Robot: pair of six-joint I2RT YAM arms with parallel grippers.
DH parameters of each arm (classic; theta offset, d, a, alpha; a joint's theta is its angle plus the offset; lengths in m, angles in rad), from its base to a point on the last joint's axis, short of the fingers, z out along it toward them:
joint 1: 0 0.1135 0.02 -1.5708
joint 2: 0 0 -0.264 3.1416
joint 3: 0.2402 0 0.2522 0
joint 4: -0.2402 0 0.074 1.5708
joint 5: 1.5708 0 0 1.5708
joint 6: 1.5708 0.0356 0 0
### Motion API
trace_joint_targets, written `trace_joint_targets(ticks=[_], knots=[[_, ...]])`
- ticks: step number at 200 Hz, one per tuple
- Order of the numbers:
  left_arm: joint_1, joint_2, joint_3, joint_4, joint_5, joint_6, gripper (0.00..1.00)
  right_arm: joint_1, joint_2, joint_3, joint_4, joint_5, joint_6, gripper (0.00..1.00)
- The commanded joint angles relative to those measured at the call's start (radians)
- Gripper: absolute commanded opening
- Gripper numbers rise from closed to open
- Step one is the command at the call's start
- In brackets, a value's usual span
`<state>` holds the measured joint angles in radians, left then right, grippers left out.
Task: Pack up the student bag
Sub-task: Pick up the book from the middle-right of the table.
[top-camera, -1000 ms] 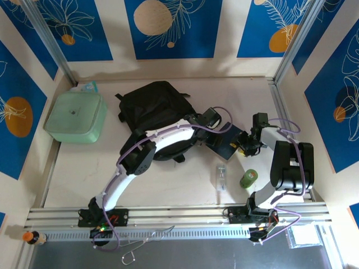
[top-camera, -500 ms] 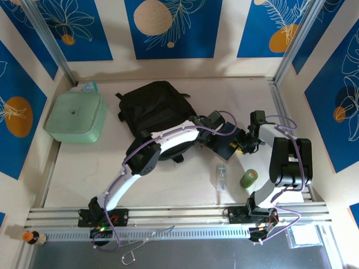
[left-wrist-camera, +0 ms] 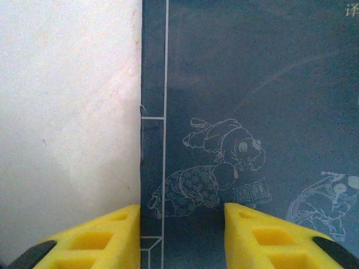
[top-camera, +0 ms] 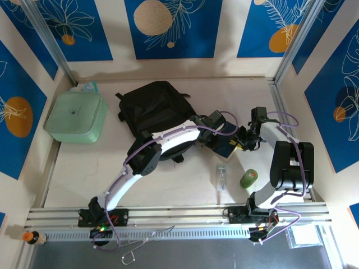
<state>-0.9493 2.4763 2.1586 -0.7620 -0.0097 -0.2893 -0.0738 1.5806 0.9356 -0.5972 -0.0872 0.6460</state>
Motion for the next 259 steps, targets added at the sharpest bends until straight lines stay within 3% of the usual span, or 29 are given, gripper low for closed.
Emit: trace_joint_targets(ticks=[1, 59, 98, 142, 190, 220, 259], knots=[[-0.013, 0.090, -0.021, -0.105, -0.015, 0.036, 0.37, 0.009, -0.024, 0.028, -0.025, -0.048, -0.019, 0.34], [-0.013, 0.088, -0.024, -0.100, -0.029, 0.044, 0.37, 0.011, -0.024, 0.023, -0.030, -0.027, -0.029, 0.21], [-0.013, 0.066, -0.021, -0.093, -0.029, 0.038, 0.36, 0.010, -0.020, 0.023, -0.036, -0.015, -0.041, 0.00], [0.007, -0.085, 0.005, -0.101, 0.001, 0.046, 0.47, -0.016, -0.108, -0.004, 0.007, -0.028, -0.049, 0.00], [0.059, -0.345, -0.115, -0.022, 0.068, 0.033, 0.62, -0.040, -0.225, -0.003, 0.048, -0.129, -0.086, 0.00], [0.119, -0.504, -0.269, 0.060, 0.091, -0.016, 0.70, -0.044, -0.313, 0.006, 0.082, -0.196, -0.091, 0.00], [0.236, -0.711, -0.544, 0.257, 0.208, -0.124, 0.81, -0.036, -0.411, 0.024, 0.130, -0.281, -0.095, 0.00]])
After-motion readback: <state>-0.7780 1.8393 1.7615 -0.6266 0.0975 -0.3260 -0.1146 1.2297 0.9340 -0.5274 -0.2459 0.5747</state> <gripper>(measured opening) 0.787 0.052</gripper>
